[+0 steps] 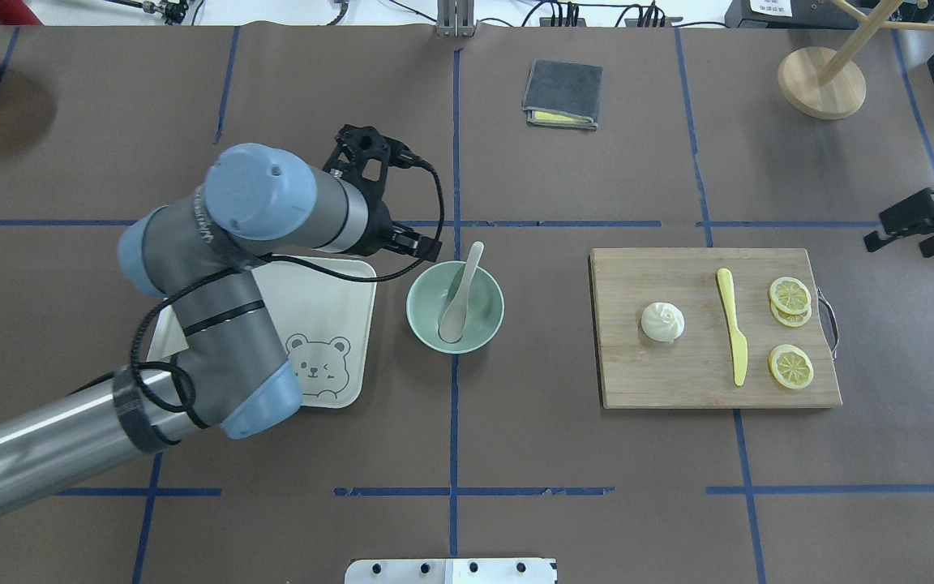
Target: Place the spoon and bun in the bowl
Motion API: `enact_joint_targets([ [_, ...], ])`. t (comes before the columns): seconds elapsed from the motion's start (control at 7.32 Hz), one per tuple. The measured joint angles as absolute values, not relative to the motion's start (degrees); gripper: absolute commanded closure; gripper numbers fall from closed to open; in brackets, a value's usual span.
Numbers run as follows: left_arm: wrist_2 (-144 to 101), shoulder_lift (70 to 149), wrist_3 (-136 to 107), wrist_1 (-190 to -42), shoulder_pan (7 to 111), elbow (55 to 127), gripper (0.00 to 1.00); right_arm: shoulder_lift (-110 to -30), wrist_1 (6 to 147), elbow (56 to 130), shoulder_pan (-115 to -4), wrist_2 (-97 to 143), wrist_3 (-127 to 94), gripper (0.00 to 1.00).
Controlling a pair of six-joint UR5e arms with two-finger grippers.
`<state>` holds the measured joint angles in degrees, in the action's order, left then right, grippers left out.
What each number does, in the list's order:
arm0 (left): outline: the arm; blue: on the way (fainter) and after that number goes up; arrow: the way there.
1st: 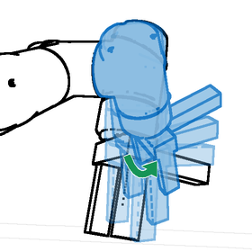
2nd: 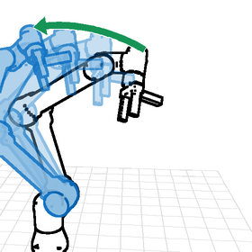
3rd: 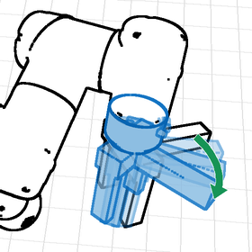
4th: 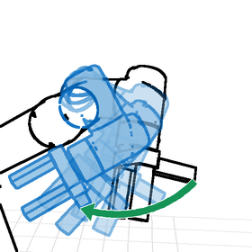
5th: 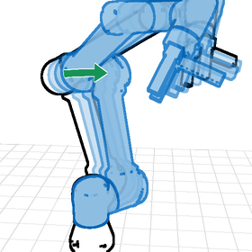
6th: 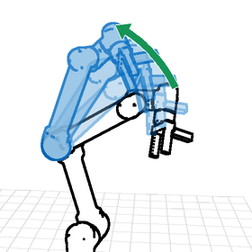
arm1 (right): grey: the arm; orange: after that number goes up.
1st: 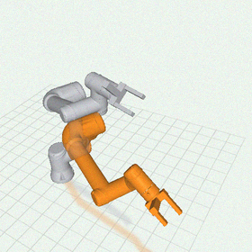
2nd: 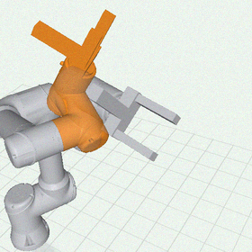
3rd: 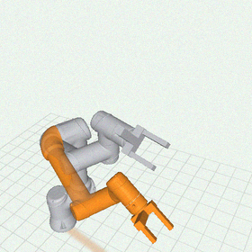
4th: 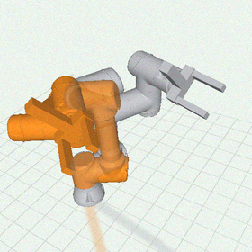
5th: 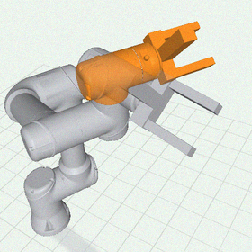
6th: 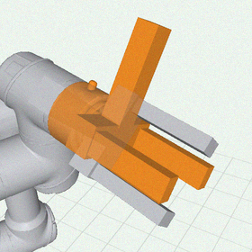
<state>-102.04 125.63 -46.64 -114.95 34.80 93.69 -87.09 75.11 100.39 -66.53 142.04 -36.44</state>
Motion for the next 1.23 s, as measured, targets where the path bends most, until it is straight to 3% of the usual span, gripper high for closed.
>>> enact_joint_targets([
  [0.55, -110.9, 114.9, -36.4, -107.3, 44.3, 104.8, 0.00, -80.5, 69.0, 106.0, -45.2, 122.3, -63.7, 0.01],
  [1.23, -114.2, 111.2, -34.9, -107.3, 47.1, 107.4, 0.00, -79.7, 69.5, 105.4, -36.8, 111.8, -68.4, 0.06],
])
